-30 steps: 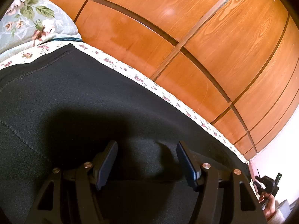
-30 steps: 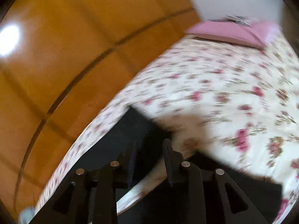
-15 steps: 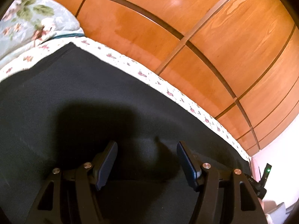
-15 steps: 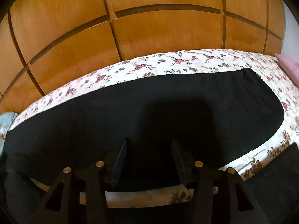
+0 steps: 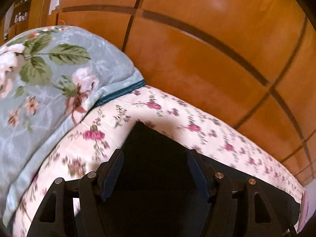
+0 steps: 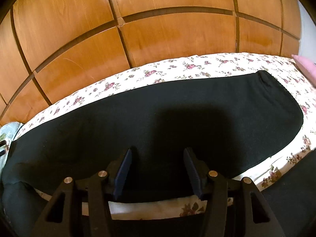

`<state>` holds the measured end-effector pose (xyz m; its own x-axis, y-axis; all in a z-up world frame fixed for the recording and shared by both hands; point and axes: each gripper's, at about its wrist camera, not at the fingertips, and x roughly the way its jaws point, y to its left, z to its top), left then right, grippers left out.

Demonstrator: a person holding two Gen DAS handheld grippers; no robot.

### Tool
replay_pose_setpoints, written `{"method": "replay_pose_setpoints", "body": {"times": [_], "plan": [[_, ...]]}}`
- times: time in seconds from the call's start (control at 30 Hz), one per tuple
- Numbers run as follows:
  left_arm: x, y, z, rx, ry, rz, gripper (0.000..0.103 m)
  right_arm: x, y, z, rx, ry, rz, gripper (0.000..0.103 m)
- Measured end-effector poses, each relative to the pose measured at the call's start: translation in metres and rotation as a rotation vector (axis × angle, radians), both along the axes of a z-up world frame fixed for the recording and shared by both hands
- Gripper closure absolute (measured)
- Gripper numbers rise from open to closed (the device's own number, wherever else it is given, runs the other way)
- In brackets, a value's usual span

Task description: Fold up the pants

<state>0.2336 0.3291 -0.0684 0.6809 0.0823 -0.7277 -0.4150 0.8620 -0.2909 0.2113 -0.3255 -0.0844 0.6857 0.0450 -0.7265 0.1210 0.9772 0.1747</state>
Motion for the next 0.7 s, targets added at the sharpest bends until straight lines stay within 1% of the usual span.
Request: {"method": "replay_pose_setpoints", "body": {"times": [0.13, 0.2, 0.27, 0.37, 0.43, 0.47, 0.5, 0.57, 0.63, 0.7], "plan": [[0.022, 0.004, -0.007, 0.038, 0.027, -0.012, 0.035, 0.000, -0.002, -0.001, 0.014, -0.008, -0.002, 0.047], [0.029, 0.005, -0.014, 0.017, 0.038, -0.040, 0.035, 0.000, -0.003, -0.001, 0.023, -0.012, -0.002, 0.047], [0.037, 0.005, -0.021, 0.026, 0.065, -0.053, 0.035, 0.000, -0.005, -0.001, 0.033, -0.018, -0.004, 0.047], [0.037, 0.001, -0.026, 0.058, 0.054, -0.064, 0.036, 0.000, -0.006, -0.002, 0.044, -0.024, -0.006, 0.047], [0.035, -0.002, -0.027, 0.096, 0.070, -0.041, 0.056, 0.000, -0.005, -0.002, 0.042, -0.025, -0.006, 0.047], [0.034, -0.001, -0.025, 0.110, 0.080, -0.024, 0.072, 0.000, -0.005, -0.002, 0.040, -0.026, -0.007, 0.047], [0.032, 0.000, -0.025, 0.100, 0.075, -0.025, 0.079, 0.000, -0.005, -0.002, 0.039, -0.027, -0.008, 0.047], [0.029, -0.001, -0.022, 0.088, 0.063, -0.057, 0.087, 0.000, -0.004, -0.003, 0.035, -0.027, -0.010, 0.047], [0.023, -0.008, -0.016, 0.121, 0.052, -0.076, 0.090, 0.000, -0.005, -0.003, 0.035, -0.028, -0.010, 0.047], [0.012, -0.015, -0.005, 0.140, 0.007, -0.086, 0.090, 0.000, -0.006, -0.003, 0.039, -0.030, -0.009, 0.047]]}}
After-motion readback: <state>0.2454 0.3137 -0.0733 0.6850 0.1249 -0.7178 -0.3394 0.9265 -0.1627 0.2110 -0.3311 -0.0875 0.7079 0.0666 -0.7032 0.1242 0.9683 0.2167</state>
